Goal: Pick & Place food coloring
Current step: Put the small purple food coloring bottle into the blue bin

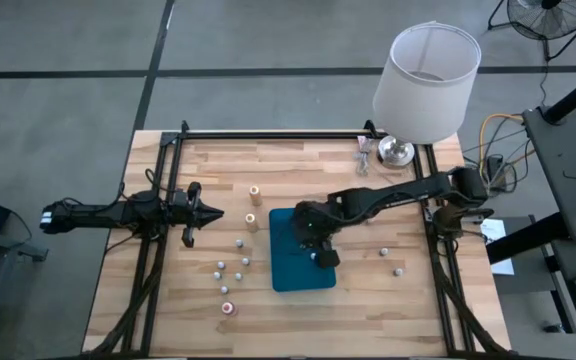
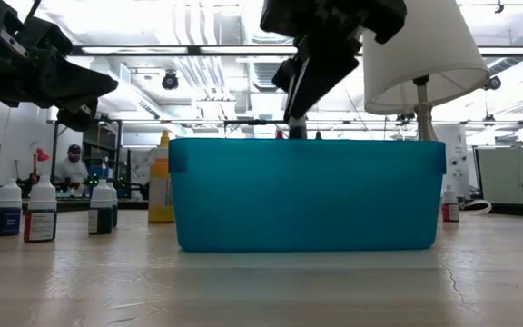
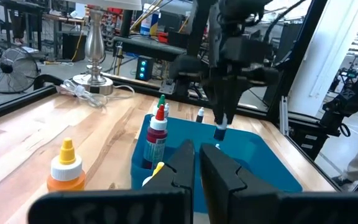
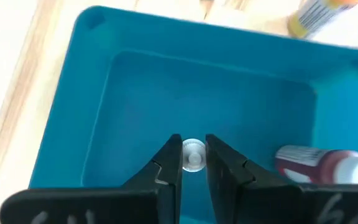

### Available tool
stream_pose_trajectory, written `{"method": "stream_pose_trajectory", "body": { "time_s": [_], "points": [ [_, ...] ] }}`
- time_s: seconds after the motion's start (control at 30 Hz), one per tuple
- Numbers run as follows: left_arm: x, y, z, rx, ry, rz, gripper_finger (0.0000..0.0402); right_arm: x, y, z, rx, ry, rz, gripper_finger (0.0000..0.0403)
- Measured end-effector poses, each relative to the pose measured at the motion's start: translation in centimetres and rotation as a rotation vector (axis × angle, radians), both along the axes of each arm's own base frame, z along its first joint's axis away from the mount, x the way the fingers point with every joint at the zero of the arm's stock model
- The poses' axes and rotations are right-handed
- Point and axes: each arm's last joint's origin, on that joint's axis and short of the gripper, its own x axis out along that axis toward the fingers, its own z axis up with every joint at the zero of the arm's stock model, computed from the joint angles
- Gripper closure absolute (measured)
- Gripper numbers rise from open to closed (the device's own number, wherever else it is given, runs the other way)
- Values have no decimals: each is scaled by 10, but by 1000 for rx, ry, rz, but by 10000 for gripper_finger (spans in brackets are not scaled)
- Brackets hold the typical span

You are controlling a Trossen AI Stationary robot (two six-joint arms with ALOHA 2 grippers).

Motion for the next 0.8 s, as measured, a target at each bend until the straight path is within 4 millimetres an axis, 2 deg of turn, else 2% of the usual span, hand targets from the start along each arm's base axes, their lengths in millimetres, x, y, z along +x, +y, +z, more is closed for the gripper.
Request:
{"method": "stream_pose_trajectory", "body": {
  "time_s": [0.2, 0.5, 0.8],
  "points": [
    [0, 0, 0, 0, 0, 0, 402, 7, 7, -19, 13, 39, -16, 360],
    [0, 0, 0, 0, 2, 0, 402, 15, 8, -32, 61, -2, -93, 359],
    [0, 0, 0, 0, 5, 0, 402, 6, 5, -52, -21, 37, -173, 359]
  ]
}}
